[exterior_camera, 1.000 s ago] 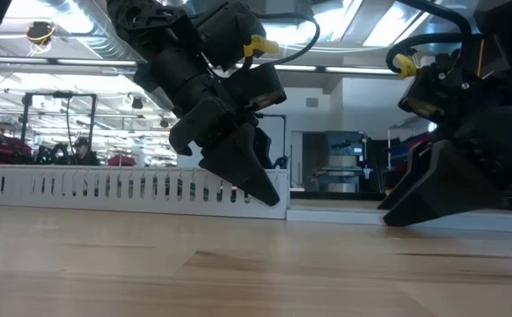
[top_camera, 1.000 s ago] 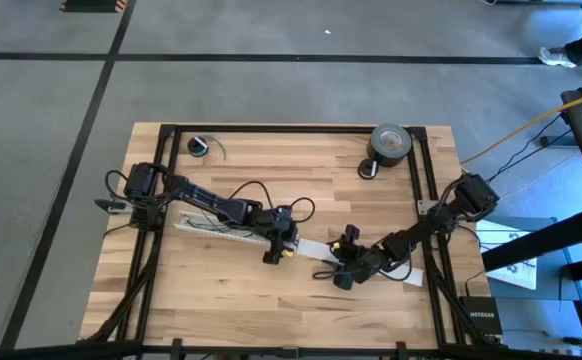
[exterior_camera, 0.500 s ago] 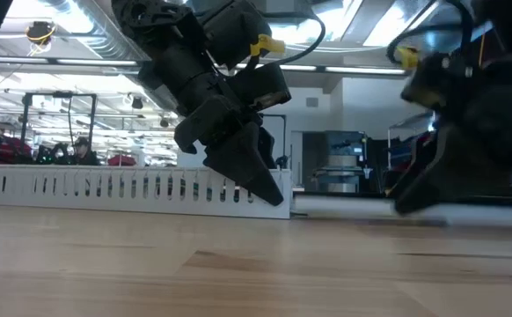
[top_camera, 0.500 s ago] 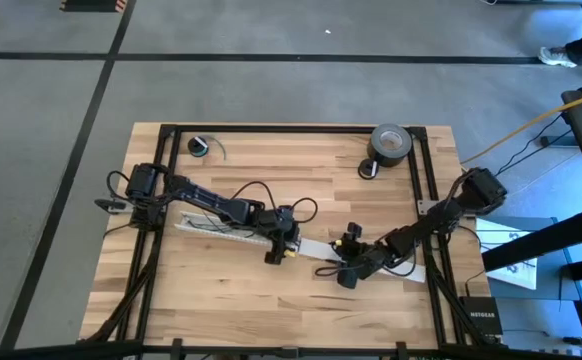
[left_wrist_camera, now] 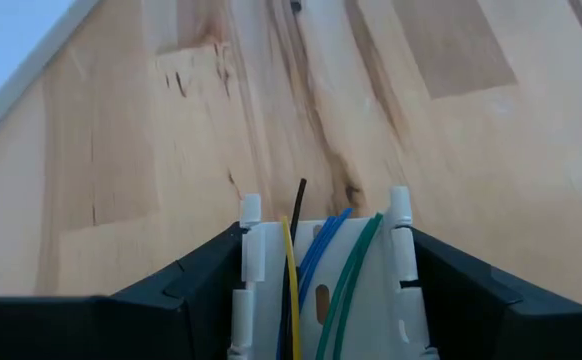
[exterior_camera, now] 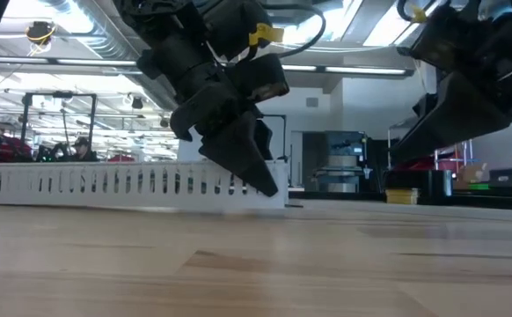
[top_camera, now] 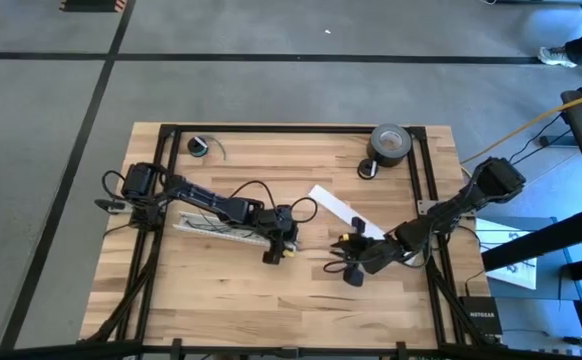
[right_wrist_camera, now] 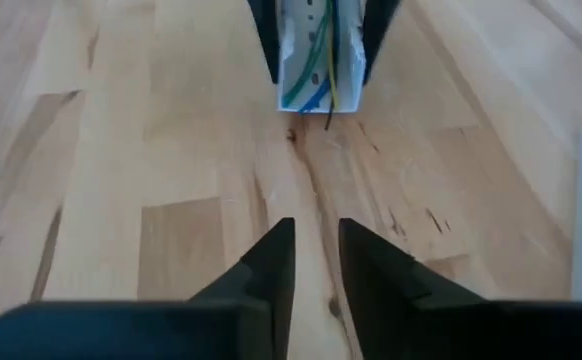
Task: Ziptie cables
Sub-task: Close the white cable duct
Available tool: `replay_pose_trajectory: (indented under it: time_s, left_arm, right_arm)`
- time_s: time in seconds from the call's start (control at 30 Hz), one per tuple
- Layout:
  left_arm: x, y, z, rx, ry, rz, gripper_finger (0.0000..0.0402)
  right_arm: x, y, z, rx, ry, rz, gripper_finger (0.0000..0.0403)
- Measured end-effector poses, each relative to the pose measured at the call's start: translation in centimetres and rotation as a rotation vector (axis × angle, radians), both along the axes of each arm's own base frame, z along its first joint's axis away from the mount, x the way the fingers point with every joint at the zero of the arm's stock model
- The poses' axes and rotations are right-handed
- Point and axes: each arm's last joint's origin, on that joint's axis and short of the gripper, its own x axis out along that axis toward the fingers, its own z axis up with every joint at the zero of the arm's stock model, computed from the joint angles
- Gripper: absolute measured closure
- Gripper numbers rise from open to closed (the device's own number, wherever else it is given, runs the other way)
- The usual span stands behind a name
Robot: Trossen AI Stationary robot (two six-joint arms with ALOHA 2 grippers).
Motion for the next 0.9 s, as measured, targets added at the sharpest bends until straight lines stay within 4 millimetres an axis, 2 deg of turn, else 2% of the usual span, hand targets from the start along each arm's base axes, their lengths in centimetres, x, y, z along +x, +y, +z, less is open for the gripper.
replay_pose_trajectory:
  time_s: [0.13, 0.33, 0.47, 0.57, 0.7, 0.9]
  left_arm:
    - [-0.2, 0.0, -0.1, -0.006, 0.025, 0.01, 0.0176]
    - [-0.4, 0.3, -0.3, -0.009, 0.062, 0.025, 0.0162]
    - [-0.4, 0.3, -0.3, -0.01, 0.061, 0.026, 0.0149]
    - [-0.4, 0.3, -0.2, -0.011, 0.057, 0.026, 0.0143]
    - [-0.4, 0.3, -0.2, -0.011, 0.056, 0.026, 0.0142]
    - [-0.5, 0.3, -0.3, -0.007, 0.055, 0.022, 0.0141]
  right_arm:
    - [0.3, -1.5, -0.3, 0.039, 0.008, -0.17, 0.031]
    - [1.2, -5.8, -0.6, 0.039, 0.034, -0.405, 0.0195]
    - [1.5, -8.5, -1.0, -0.043, 0.075, -0.45, 0.0121]
    - [1.9, -9.7, -1.3, -0.118, 0.104, -0.437, 0.0084]
    - [2.8, -10.7, -2.2, -0.16, 0.119, -0.375, 0.0067]
    - [3.7, -13.0, -3.6, -0.119, 0.129, -0.392, 0.0079]
